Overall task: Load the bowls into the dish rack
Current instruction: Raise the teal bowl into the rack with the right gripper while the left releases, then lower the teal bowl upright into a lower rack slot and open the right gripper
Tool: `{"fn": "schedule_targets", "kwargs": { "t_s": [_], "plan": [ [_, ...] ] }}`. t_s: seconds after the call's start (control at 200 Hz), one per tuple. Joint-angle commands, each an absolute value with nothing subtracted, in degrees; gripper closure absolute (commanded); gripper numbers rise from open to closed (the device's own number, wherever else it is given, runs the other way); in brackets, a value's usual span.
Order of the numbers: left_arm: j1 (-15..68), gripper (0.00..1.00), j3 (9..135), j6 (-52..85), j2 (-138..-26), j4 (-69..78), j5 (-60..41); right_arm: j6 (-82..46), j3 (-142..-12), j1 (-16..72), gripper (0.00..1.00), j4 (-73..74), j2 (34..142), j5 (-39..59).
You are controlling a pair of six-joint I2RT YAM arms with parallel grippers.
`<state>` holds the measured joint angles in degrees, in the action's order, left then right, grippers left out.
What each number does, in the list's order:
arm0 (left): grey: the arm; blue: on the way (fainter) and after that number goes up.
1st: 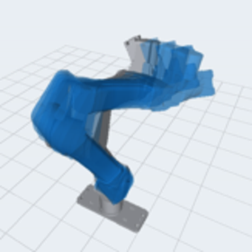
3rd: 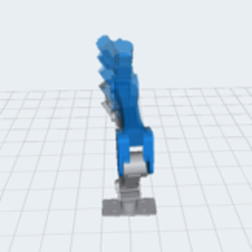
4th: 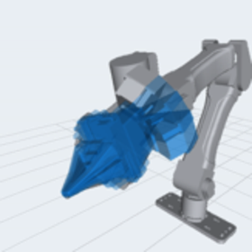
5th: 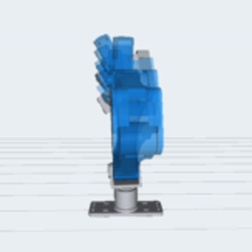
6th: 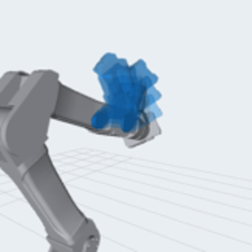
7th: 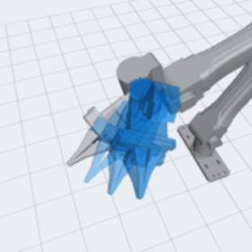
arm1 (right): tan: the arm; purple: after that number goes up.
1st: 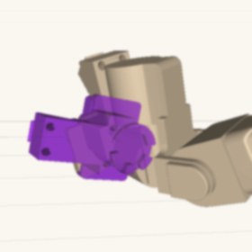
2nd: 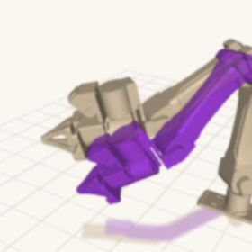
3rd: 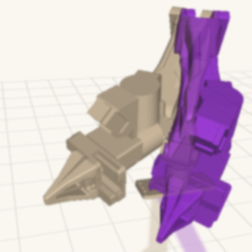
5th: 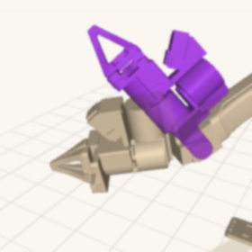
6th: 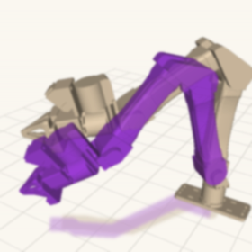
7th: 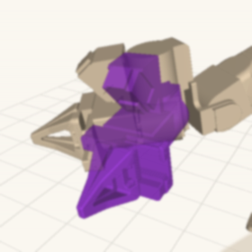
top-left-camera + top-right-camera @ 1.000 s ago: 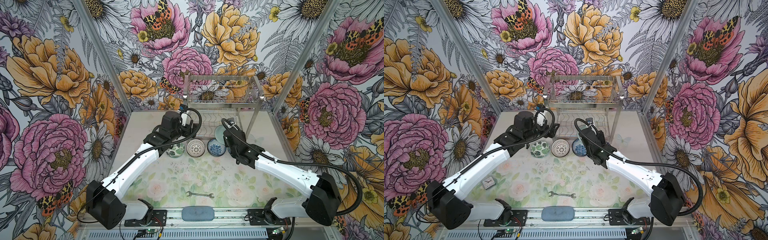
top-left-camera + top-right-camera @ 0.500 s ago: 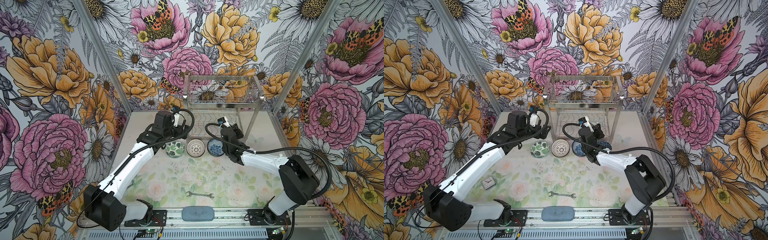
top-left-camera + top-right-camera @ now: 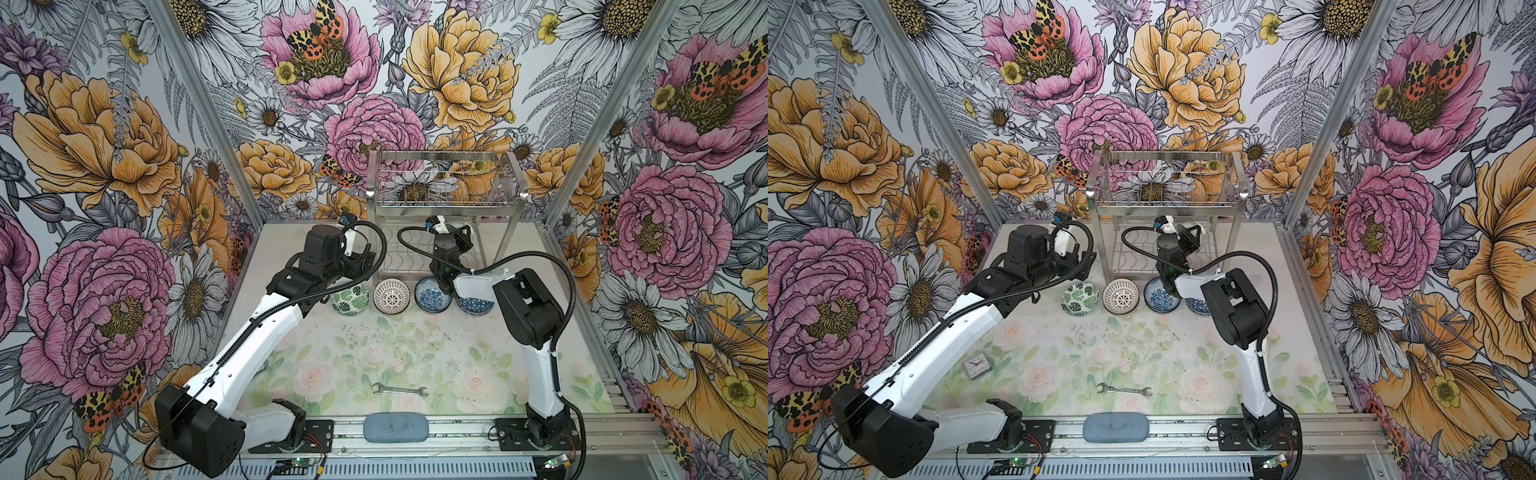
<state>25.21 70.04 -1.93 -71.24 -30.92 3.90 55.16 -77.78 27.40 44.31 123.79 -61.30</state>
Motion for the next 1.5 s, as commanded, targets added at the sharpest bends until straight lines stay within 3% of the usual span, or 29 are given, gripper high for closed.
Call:
{"fn": "schedule_targets", "kwargs": {
  "t_s": [0.0, 0.615, 1.031, 1.496],
  "plan": [
    [24.57, 0.01, 69.83, -2.49, -71.18, -31.22, 5.16, 58.73, -82.97, 25.7, 1.0, 49.6, 125.68, -62.14],
    [24.01, 0.01, 70.07, -2.31, -71.73, -31.38, 4.52, 46.6, -97.25, 20.22, 1.0, 29.41, 135.09, -59.95],
    [23.38, 0.01, 70.18, -2.3, -71.67, -31.46, 3.67, 45.14, -107.48, 19.25, 1.0, 20.59, 142.87, -59.76],
    [22.18, 0.01, 70.48, -1.48, -72.07, -31.43, 2.07, 50.97, -109.05, 18.02, 1.0, 24.33, 145.32, -62.65]
  ]
}}
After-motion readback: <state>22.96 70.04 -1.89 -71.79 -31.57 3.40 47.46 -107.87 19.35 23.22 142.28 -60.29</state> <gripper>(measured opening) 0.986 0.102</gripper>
